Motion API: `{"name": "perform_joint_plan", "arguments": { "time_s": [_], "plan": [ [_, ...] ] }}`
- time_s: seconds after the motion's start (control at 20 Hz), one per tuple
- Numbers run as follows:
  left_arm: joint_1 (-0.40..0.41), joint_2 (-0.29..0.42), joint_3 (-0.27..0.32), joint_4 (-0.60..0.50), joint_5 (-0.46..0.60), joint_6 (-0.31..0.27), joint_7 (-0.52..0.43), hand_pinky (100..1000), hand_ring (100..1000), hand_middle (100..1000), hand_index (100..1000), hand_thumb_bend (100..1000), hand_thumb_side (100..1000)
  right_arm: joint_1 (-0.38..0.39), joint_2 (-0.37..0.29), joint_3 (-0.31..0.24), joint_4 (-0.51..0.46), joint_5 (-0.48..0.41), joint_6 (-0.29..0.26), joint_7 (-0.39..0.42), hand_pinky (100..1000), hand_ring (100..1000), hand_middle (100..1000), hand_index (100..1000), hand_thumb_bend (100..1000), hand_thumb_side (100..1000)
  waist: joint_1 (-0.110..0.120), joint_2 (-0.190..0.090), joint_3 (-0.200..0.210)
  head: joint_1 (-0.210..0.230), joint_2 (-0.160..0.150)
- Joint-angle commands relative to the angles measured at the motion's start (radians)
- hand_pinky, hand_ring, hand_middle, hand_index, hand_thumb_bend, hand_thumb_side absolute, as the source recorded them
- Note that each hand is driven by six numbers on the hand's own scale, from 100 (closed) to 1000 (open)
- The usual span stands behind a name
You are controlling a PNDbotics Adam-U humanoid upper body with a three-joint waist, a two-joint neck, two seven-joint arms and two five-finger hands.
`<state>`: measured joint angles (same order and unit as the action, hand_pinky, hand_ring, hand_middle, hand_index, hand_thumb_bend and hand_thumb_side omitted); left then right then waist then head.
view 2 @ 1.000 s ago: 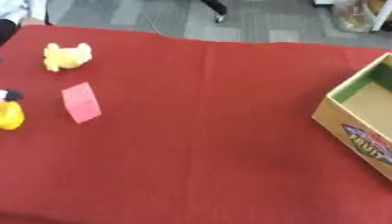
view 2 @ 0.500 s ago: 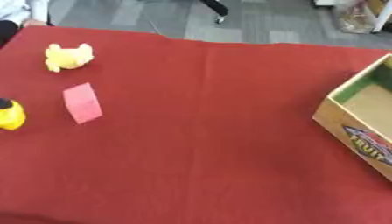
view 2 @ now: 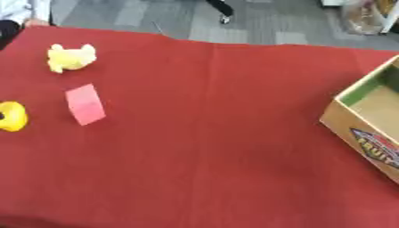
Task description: Pick up the objects with one hand, pass them to the other hand, and then place them into the box on the other side of the table.
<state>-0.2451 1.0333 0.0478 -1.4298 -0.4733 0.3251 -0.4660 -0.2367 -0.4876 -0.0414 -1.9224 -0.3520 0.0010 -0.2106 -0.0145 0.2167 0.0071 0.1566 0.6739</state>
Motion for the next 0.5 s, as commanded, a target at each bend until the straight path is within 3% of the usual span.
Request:
{"name": "perform_joint_plan", "arguments": {
  "time_s": [0.05,0.5],
  "plan": [
    [-0.004,0.018,0.003,0.014,-0.03,0.002,-0.023,794,815,775,778,776,368,-0.004,-0.02,-0.003,-0.012,0.009,0.003,0.001,859,762,893,925,100,555,0.001,-0.017,-0.001,0.002,-0.002],
    [-0.012,-0.008,-0.002,0.028,-0.039,0.0,-0.029,797,811,771,780,765,367,-0.004,-0.014,0.002,-0.009,0.011,0.007,0.005,859,762,893,925,100,560,-0.002,-0.016,-0.001,0.002,-0.008]
  ]
}}
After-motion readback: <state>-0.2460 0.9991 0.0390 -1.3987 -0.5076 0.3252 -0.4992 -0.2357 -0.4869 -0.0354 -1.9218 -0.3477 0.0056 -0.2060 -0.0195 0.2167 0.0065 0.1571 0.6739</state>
